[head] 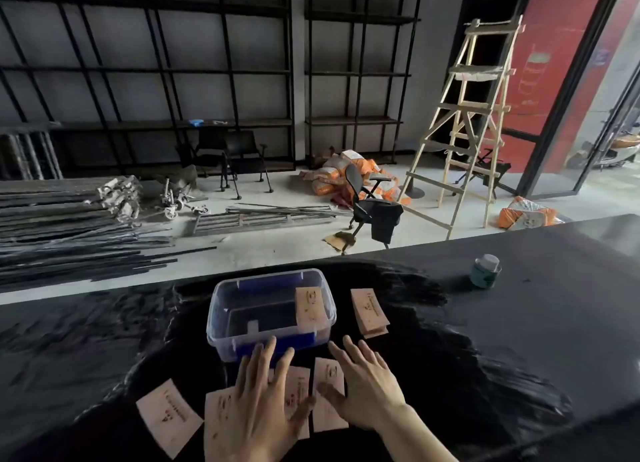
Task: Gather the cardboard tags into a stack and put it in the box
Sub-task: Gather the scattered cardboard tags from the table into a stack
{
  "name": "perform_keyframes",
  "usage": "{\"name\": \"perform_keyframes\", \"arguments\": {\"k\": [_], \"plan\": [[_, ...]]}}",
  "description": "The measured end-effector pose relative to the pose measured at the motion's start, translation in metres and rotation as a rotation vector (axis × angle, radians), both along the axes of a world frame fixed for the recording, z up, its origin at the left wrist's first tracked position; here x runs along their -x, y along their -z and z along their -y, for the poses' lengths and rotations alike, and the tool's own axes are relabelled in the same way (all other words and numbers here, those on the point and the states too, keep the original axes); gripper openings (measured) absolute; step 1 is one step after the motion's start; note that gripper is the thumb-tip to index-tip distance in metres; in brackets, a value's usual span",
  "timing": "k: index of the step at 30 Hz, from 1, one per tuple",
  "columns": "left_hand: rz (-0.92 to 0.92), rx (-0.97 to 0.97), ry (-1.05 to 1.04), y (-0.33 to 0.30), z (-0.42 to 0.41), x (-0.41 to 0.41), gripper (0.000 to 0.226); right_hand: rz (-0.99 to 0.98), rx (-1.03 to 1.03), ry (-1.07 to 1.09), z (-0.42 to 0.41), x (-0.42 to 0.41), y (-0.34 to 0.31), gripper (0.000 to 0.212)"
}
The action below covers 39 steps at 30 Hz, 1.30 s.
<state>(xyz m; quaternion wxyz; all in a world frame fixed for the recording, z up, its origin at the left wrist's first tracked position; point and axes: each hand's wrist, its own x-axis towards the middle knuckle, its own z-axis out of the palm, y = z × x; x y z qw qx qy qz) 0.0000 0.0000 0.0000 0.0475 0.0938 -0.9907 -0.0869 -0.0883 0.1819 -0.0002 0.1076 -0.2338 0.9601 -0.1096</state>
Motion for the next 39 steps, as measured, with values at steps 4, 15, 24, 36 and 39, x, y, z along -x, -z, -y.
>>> {"name": "perform_keyframes", "arguments": {"k": [4,15,24,36,39], "plan": [[0.122,0.01,0.049,0.014,-0.009,-0.001,0.089,0.035,0.004,-0.057,-0.002,-0.006,0.02,0.074],[0.086,-0.183,0.034,0.038,0.002,-0.003,0.068,-0.182,-0.054,-0.084,-0.003,-0.013,0.024,0.065],[0.151,-0.1,0.135,0.042,-0.016,0.023,0.077,-0.254,-0.127,-0.034,0.004,-0.01,0.023,0.05],[-0.121,-0.321,0.176,0.029,-0.018,0.021,0.04,-0.303,0.202,-0.207,-0.019,-0.006,0.022,0.054],[-0.282,-0.334,0.047,0.028,-0.011,0.012,0.029,-0.327,0.227,-0.188,-0.02,-0.007,0.027,0.053]]}}
